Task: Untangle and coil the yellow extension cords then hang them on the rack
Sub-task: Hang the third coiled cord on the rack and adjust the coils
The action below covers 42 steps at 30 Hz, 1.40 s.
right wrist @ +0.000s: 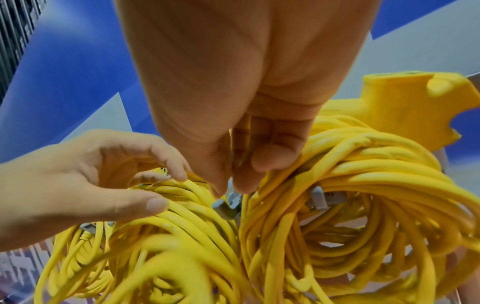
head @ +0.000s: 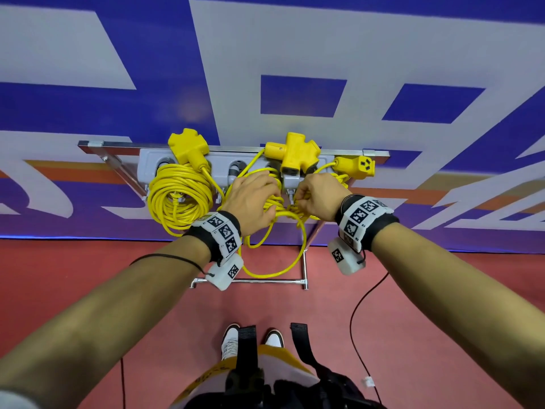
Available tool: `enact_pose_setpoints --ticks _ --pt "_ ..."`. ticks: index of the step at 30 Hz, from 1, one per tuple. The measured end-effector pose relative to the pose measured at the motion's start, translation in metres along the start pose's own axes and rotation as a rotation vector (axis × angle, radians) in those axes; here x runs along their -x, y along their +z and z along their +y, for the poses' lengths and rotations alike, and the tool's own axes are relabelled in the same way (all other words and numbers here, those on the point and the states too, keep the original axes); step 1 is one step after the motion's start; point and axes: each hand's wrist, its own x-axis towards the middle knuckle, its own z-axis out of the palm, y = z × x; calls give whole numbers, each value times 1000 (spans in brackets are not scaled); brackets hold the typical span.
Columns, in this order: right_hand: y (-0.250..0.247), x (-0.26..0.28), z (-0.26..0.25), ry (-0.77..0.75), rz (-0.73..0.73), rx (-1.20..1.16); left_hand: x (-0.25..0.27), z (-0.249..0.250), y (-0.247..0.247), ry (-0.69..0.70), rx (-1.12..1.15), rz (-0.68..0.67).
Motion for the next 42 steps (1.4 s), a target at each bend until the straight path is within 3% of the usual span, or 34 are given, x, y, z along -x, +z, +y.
enact_pose_setpoints --ticks 12,18,25,30,34,37,39,42 --pt "5 -1 -10 -34 11 -10 8 3 -5 -7 2 -16" --pt "12 0 -9 -28 23 -7 15 -14 -11 -41 172 108" --pt "36 11 -15 -43 -16 -81 28 -26 -7 -26 217 238" --pt "73 22 -25 -76 -183 -13 63 -27 1 -139 237 340" --pt "117 19 -11 41 -352 26 100 -33 19 -197 275 165" --pt "143 17 4 160 -423 35 121 -41 33 -405 336 -14" --pt "154 17 11 227 -420 11 132 -51 45 -563 326 -133" --pt "169 15 23 391 -294 -101 136 -70 65 -781 326 -310"
